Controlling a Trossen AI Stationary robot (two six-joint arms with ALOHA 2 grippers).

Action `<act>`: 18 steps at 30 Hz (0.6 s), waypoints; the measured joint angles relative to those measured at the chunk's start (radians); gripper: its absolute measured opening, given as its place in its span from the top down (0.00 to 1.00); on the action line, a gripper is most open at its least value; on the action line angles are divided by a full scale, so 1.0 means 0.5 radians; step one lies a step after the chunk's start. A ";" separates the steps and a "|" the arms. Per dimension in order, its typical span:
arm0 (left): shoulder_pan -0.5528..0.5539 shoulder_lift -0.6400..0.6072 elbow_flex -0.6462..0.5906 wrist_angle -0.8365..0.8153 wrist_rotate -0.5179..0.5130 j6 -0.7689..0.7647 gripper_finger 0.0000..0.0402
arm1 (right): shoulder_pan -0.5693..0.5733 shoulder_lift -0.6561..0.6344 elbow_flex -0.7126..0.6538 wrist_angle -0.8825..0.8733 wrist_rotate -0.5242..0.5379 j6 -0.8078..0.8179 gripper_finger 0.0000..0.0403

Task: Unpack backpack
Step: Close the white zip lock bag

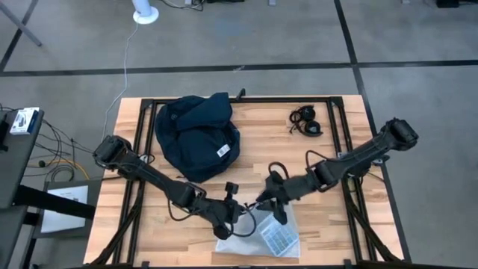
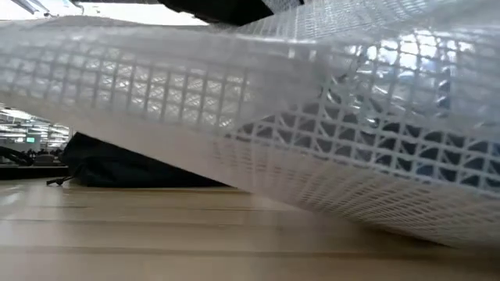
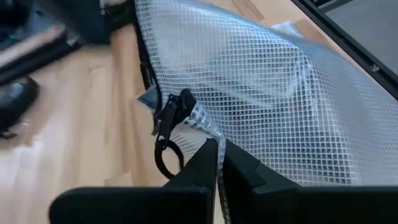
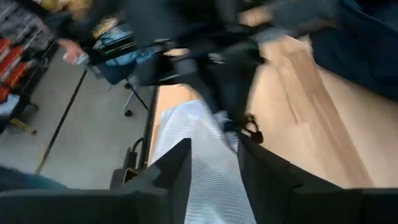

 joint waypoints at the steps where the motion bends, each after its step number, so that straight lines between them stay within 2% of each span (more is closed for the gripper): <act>1: -0.005 0.000 0.008 -0.001 -0.016 0.008 1.00 | -0.039 0.001 0.000 -0.010 -0.078 0.066 0.65; 9: -0.021 0.000 0.021 0.001 -0.064 0.038 1.00 | -0.305 0.001 0.001 -0.019 -0.748 0.387 0.62; 18: -0.021 0.000 0.021 -0.006 -0.130 0.168 1.00 | -0.502 0.089 0.002 0.095 -1.020 0.625 0.62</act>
